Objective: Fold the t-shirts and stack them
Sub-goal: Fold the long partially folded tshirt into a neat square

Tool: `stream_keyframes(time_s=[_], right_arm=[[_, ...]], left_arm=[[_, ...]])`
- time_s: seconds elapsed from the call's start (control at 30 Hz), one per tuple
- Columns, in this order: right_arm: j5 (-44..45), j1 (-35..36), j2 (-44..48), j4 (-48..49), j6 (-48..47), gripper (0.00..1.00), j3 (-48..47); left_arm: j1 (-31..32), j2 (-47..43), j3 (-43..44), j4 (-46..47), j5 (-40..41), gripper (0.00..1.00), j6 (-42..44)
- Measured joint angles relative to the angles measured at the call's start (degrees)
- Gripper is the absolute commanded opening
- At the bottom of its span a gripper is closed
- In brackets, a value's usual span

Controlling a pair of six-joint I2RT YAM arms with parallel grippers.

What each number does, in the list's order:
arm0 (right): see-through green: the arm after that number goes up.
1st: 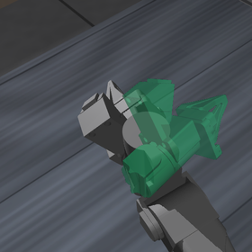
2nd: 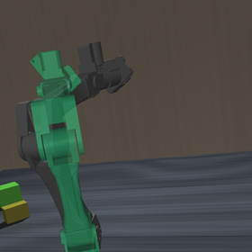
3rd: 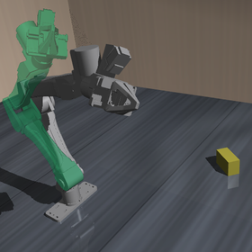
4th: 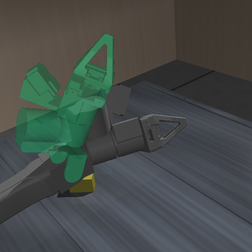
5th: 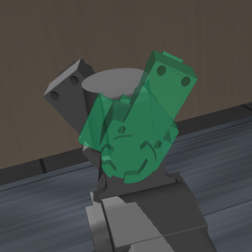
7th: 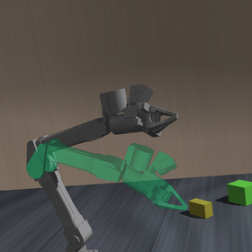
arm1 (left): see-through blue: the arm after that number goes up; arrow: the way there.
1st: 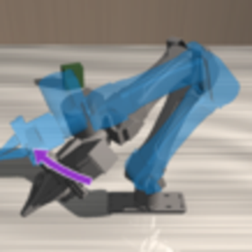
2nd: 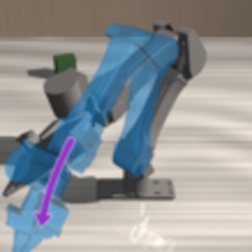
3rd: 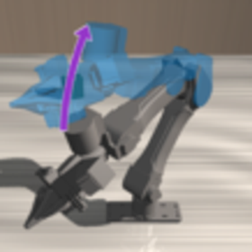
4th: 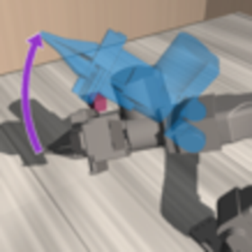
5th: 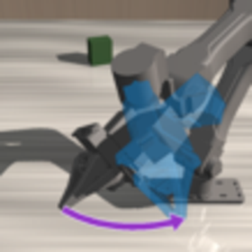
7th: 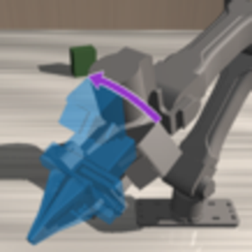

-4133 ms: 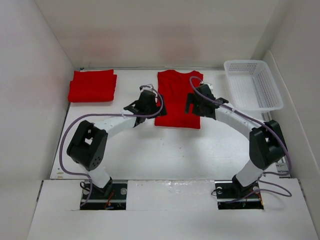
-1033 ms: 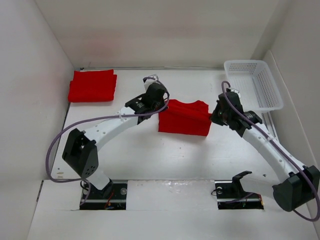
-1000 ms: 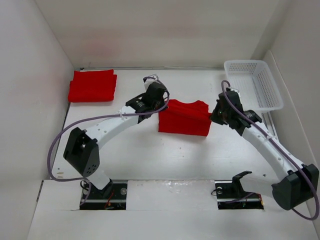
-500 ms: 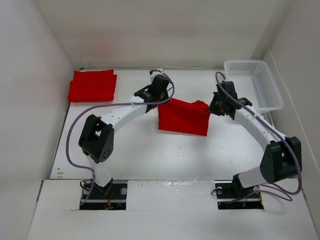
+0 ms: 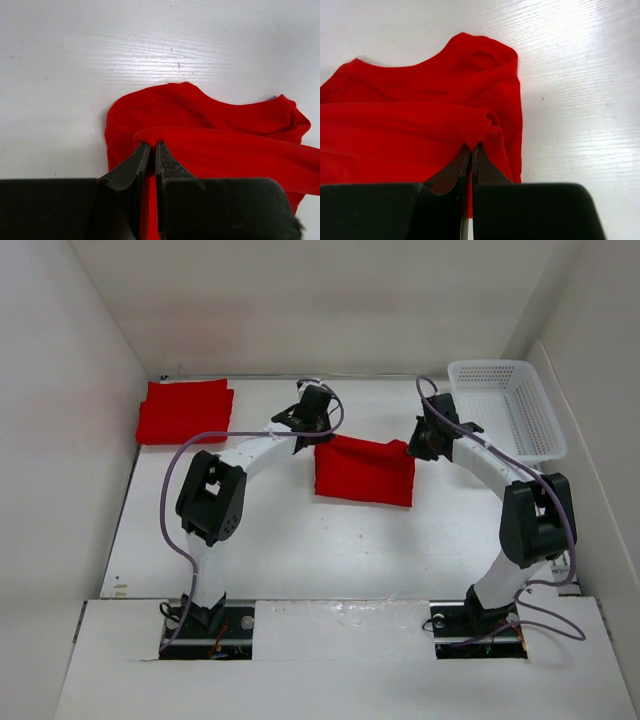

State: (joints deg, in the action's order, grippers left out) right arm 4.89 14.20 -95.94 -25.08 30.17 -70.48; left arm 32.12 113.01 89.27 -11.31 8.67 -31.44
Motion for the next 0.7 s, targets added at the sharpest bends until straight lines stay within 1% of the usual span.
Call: stream_keyframes(time_s=[0.03,0.07,0.1,0.13,0.17,0.2,0.23,0.27,0.3,0.37,0.47,0.57,0.7], right_arm=[[0.04,-0.02,-0.57,0.33,0.07,0.04,-0.11],[0.2,-0.02,-1.64,0.96,0.07,0.04,-0.24],[0.22,-0.04,-2.19,1.33,0.26,0.12,-0.33],[0.26,-0.07,-2.78,1.77,0.46,0.17,-0.48],[0.31,-0.07,-3.48,2.05,0.7,0.21,-0.9],[0.39,-0.09,-4.09,2.05,0.79,0.32,-1.49],[0.48,-0.15,-4.85,2.03,1.01,0.43,-2.32],[0.68,-0.26,-5.51,1.99,1.07,0.59,-3.34],[0.72,-0.37,-6.01,1.88,1.05,0.99,-4.5],[1.09,-0.46,-6.1,1.7,0.59,0.99,-6.4],[2.23,-0.39,-3.82,1.22,0.42,0.99,-7.93],[3.82,0.55,1.53,0.5,0.0,0.99,-7.06],[5.2,2.67,10.78,-0.02,-0.2,1.0,-2.93]], left_arm=[[-0.04,0.66,0.17,0.5,-0.35,0.0,0.22],[-0.07,1.9,0.37,1.33,-0.83,0.0,0.66],[-0.11,2.45,0.44,1.6,-1.09,0.01,0.9],[-0.11,3.04,0.76,1.75,-1.18,0.12,1.07],[-0.2,3.74,1.42,1.77,-1.16,0.28,1.46],[-0.26,4.46,2.29,1.66,-1.01,0.45,1.68],[-0.42,5.14,3.21,1.49,-0.76,0.99,1.79],[-0.7,5.53,4.11,1.09,-0.59,1.0,1.97],[-1.03,5.7,4.85,0.61,-0.42,1.0,1.31],[-1.88,5.4,5.6,0.35,-0.02,1.0,0.85],[-3.23,2.99,5.25,-0.17,0.44,1.0,0.5],[-4.24,-3.32,1.97,-0.13,1.05,1.0,0.39],[-4.44,-13.51,-4.11,1.27,0.92,1.0,0.37]])
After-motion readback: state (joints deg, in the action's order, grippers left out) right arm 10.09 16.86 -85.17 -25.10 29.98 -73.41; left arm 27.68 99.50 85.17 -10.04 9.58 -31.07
